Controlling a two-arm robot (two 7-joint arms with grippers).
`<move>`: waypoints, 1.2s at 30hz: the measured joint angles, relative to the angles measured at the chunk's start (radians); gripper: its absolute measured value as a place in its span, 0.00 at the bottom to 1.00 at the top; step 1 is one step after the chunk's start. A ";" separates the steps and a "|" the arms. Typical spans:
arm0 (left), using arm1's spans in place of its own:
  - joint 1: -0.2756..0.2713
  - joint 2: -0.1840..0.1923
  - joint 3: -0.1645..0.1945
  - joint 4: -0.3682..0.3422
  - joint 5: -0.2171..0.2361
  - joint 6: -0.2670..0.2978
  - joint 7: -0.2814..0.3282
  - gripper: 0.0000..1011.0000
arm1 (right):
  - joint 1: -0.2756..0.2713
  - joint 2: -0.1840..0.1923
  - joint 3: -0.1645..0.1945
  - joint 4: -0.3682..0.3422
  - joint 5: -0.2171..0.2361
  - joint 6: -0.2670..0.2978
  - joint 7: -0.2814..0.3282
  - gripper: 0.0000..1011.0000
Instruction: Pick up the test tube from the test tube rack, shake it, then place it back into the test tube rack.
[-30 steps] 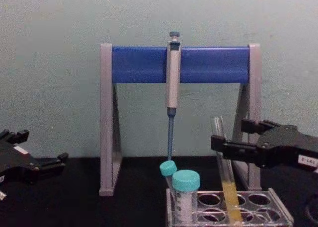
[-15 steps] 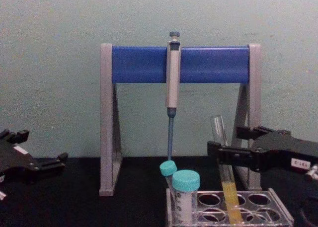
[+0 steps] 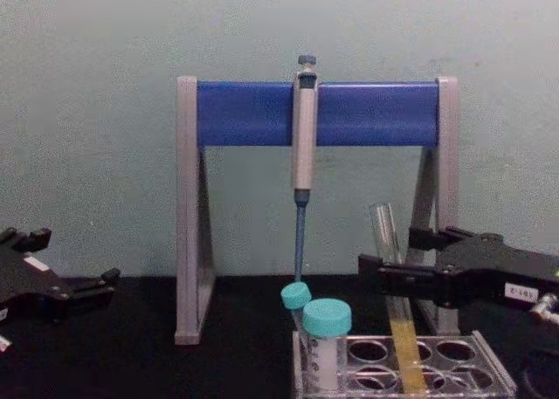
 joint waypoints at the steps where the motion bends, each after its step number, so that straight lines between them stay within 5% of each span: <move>1: 0.000 0.000 0.000 0.000 0.000 0.000 0.000 0.99 | 0.000 0.000 0.000 0.001 -0.001 0.000 0.001 0.99; 26: 0.000 0.000 0.000 0.000 0.000 0.000 0.000 0.99 | 0.003 -0.001 -0.001 0.004 -0.004 -0.004 0.003 0.99; 36: 0.000 0.000 0.000 0.000 0.000 0.000 0.000 0.99 | 0.002 -0.001 -0.001 0.003 -0.003 -0.004 0.003 0.73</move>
